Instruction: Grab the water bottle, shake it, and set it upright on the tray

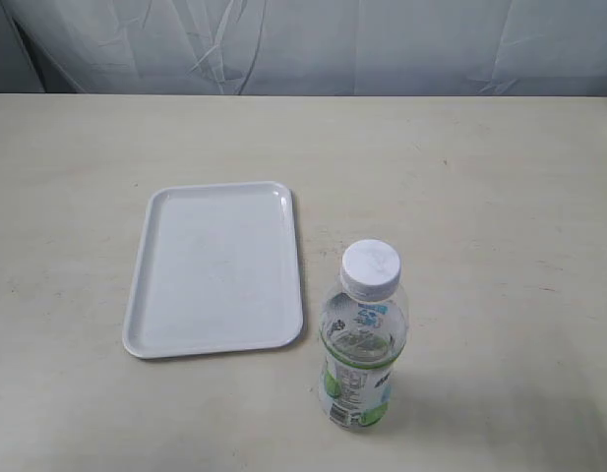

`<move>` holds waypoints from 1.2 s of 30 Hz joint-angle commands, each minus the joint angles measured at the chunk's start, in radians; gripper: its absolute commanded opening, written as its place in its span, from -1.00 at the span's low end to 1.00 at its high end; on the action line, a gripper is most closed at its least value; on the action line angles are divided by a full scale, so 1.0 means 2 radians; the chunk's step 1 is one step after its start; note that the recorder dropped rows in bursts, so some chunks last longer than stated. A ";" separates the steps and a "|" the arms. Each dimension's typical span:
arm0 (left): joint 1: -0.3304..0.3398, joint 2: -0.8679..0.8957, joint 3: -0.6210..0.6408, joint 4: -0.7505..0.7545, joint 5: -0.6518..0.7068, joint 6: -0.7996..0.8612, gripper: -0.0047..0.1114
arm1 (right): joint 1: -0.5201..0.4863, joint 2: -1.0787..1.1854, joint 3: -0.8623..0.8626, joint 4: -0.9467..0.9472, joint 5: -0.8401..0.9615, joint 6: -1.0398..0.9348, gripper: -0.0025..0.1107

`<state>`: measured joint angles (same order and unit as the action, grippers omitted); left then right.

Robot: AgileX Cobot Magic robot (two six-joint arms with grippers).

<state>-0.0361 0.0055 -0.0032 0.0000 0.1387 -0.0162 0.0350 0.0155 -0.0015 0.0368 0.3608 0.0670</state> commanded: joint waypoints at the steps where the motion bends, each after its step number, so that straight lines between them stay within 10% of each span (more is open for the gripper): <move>1: 0.002 -0.003 0.002 -0.099 -0.130 -0.105 -0.92 | -0.002 -0.001 0.001 -0.001 -0.003 -0.002 -0.88; 9: 0.002 -0.003 0.002 -0.107 -0.285 -0.276 -0.92 | -0.002 -0.001 0.001 -0.001 -0.003 -0.002 -0.88; 16: 0.002 0.091 -0.124 0.283 -0.300 -0.475 -0.92 | -0.002 -0.001 0.001 -0.001 -0.003 -0.002 -0.88; 26: 0.002 0.398 -0.308 0.461 -0.541 -0.482 -0.91 | -0.002 -0.001 0.001 -0.001 -0.003 -0.002 -0.88; 36: -0.002 0.548 -0.351 0.653 -0.624 -0.576 -0.09 | -0.002 -0.001 0.001 -0.001 -0.003 -0.002 -0.88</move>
<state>-0.0361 1.0478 -0.6984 1.2494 -1.0484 -1.1429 0.0350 0.0155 -0.0015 0.0368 0.3608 0.0670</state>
